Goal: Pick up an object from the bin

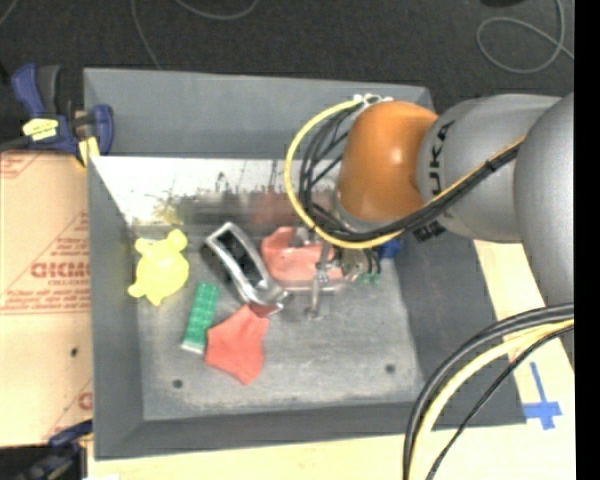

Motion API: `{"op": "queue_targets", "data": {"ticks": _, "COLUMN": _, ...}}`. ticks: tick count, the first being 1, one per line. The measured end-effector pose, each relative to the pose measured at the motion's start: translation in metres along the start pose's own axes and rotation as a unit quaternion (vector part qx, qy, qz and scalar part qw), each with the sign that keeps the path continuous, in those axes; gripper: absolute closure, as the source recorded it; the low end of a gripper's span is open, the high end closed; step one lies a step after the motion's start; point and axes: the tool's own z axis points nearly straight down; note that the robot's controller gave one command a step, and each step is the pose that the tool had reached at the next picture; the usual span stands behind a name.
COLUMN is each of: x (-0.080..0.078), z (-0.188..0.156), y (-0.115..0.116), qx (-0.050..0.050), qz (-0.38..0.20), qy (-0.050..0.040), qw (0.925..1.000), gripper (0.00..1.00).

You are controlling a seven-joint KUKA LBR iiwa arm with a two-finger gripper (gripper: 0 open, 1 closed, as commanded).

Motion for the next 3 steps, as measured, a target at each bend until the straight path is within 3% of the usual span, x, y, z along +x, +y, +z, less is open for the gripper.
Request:
{"op": "queue_targets", "data": {"ticks": 1, "x": -0.0138, "z": 0.0199, "y": -0.0003, "qx": 0.003, "qz": -0.053, "qy": -0.0143, "qw": 0.9985, "gripper": 0.00}}
{"op": "queue_targets", "data": {"ticks": 2, "x": -0.0217, "z": 0.0130, "y": 0.0011, "qx": 0.002, "qz": -0.051, "qy": -0.0316, "qw": 0.9982, "gripper": 1.00}}
{"op": "queue_targets", "data": {"ticks": 3, "x": -0.0217, "z": 0.0131, "y": 0.0011, "qx": 0.002, "qz": -0.050, "qy": -0.0316, "qw": 0.9982, "gripper": 1.00}}
